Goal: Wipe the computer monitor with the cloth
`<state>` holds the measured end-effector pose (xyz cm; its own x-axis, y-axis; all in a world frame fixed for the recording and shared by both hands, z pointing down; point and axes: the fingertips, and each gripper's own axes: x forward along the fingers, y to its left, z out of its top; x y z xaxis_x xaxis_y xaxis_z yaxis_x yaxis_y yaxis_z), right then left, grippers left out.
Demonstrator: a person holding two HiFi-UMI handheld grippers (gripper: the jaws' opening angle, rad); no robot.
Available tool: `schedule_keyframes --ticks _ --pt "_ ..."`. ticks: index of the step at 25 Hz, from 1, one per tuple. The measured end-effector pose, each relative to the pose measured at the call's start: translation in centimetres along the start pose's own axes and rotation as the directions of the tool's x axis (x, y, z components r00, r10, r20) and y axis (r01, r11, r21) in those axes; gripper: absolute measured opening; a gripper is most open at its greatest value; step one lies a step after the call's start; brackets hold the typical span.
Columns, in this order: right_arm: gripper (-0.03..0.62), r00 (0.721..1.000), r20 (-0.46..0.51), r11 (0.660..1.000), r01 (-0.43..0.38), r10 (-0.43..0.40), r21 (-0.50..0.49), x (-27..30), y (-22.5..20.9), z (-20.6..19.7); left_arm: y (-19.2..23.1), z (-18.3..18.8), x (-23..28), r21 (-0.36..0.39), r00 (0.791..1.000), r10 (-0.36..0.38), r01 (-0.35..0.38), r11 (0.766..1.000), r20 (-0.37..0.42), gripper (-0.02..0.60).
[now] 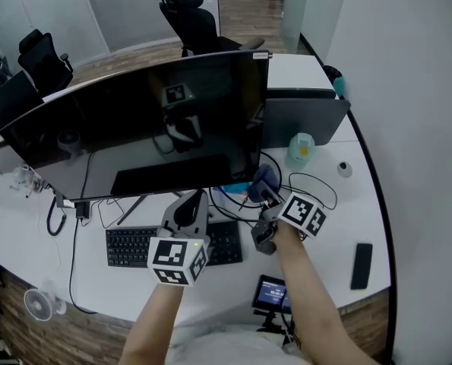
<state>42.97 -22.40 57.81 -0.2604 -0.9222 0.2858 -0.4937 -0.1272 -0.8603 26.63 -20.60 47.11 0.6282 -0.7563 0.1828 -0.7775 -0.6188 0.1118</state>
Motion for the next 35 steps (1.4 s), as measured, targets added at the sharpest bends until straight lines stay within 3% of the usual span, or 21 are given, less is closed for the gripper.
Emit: schedule_keyframes --ticks 7,14,27,35 --pt "0.135 0.991 0.13 0.976 -0.054 0.027 0.212 -0.3 -0.1 -0.7 0.5 -0.2 -0.7 -0.008 1.0 0.007 -0.007 1.0 -0.001 0.008" --pt "0.135 0.963 0.268 0.906 -0.132 0.022 0.402 -0.6 -0.1 -1.4 1.4 -0.1 -1.5 -0.016 1.0 0.021 -0.021 1.0 0.003 0.008" --pt "0.133 0.905 0.424 0.789 -0.238 -0.032 0.566 -0.6 0.5 -2.6 3.1 0.3 -3.4 -0.028 0.999 0.048 -0.047 0.998 0.021 0.008" --pt "0.129 0.869 0.49 0.771 -0.263 -0.072 0.58 -0.6 1.4 -3.7 4.4 0.2 -4.7 -0.019 0.998 0.052 -0.051 0.998 0.023 0.008"
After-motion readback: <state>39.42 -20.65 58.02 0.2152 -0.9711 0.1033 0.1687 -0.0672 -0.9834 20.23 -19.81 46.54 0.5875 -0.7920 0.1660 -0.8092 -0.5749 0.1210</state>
